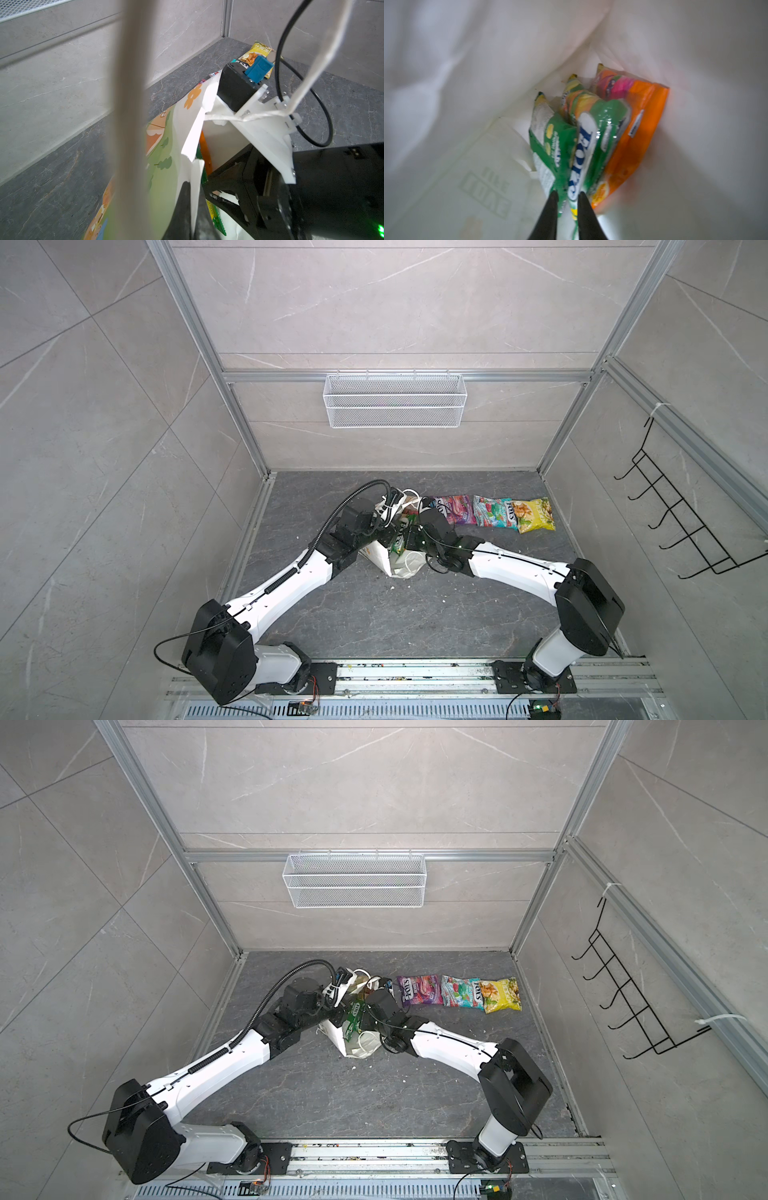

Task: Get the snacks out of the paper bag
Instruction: 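Close the right gripper on the green Fox's Spring Tea packet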

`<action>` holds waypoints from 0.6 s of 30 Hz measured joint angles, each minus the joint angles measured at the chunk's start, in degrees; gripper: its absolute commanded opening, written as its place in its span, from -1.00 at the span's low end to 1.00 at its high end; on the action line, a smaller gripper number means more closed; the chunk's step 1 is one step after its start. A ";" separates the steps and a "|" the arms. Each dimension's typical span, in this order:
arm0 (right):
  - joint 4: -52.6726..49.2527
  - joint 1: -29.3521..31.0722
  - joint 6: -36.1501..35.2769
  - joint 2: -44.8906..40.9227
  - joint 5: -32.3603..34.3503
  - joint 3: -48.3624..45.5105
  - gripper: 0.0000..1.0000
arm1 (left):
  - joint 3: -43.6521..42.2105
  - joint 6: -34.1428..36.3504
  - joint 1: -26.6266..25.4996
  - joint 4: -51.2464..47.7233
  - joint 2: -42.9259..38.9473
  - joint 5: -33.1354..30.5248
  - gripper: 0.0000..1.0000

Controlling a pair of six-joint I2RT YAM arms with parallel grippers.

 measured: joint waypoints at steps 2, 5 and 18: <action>-0.61 -0.42 0.24 0.92 -0.63 0.00 -0.41 | 0.00 -0.02 0.00 -0.02 0.09 -0.02 -1.00; -1.44 -0.61 0.35 2.67 -1.73 0.15 -0.38 | 0.00 -0.02 0.00 -0.04 0.13 0.02 -1.00; -1.86 -0.61 0.83 9.55 -4.28 4.74 -0.38 | 0.00 -0.02 0.04 -0.20 0.92 -0.04 -1.00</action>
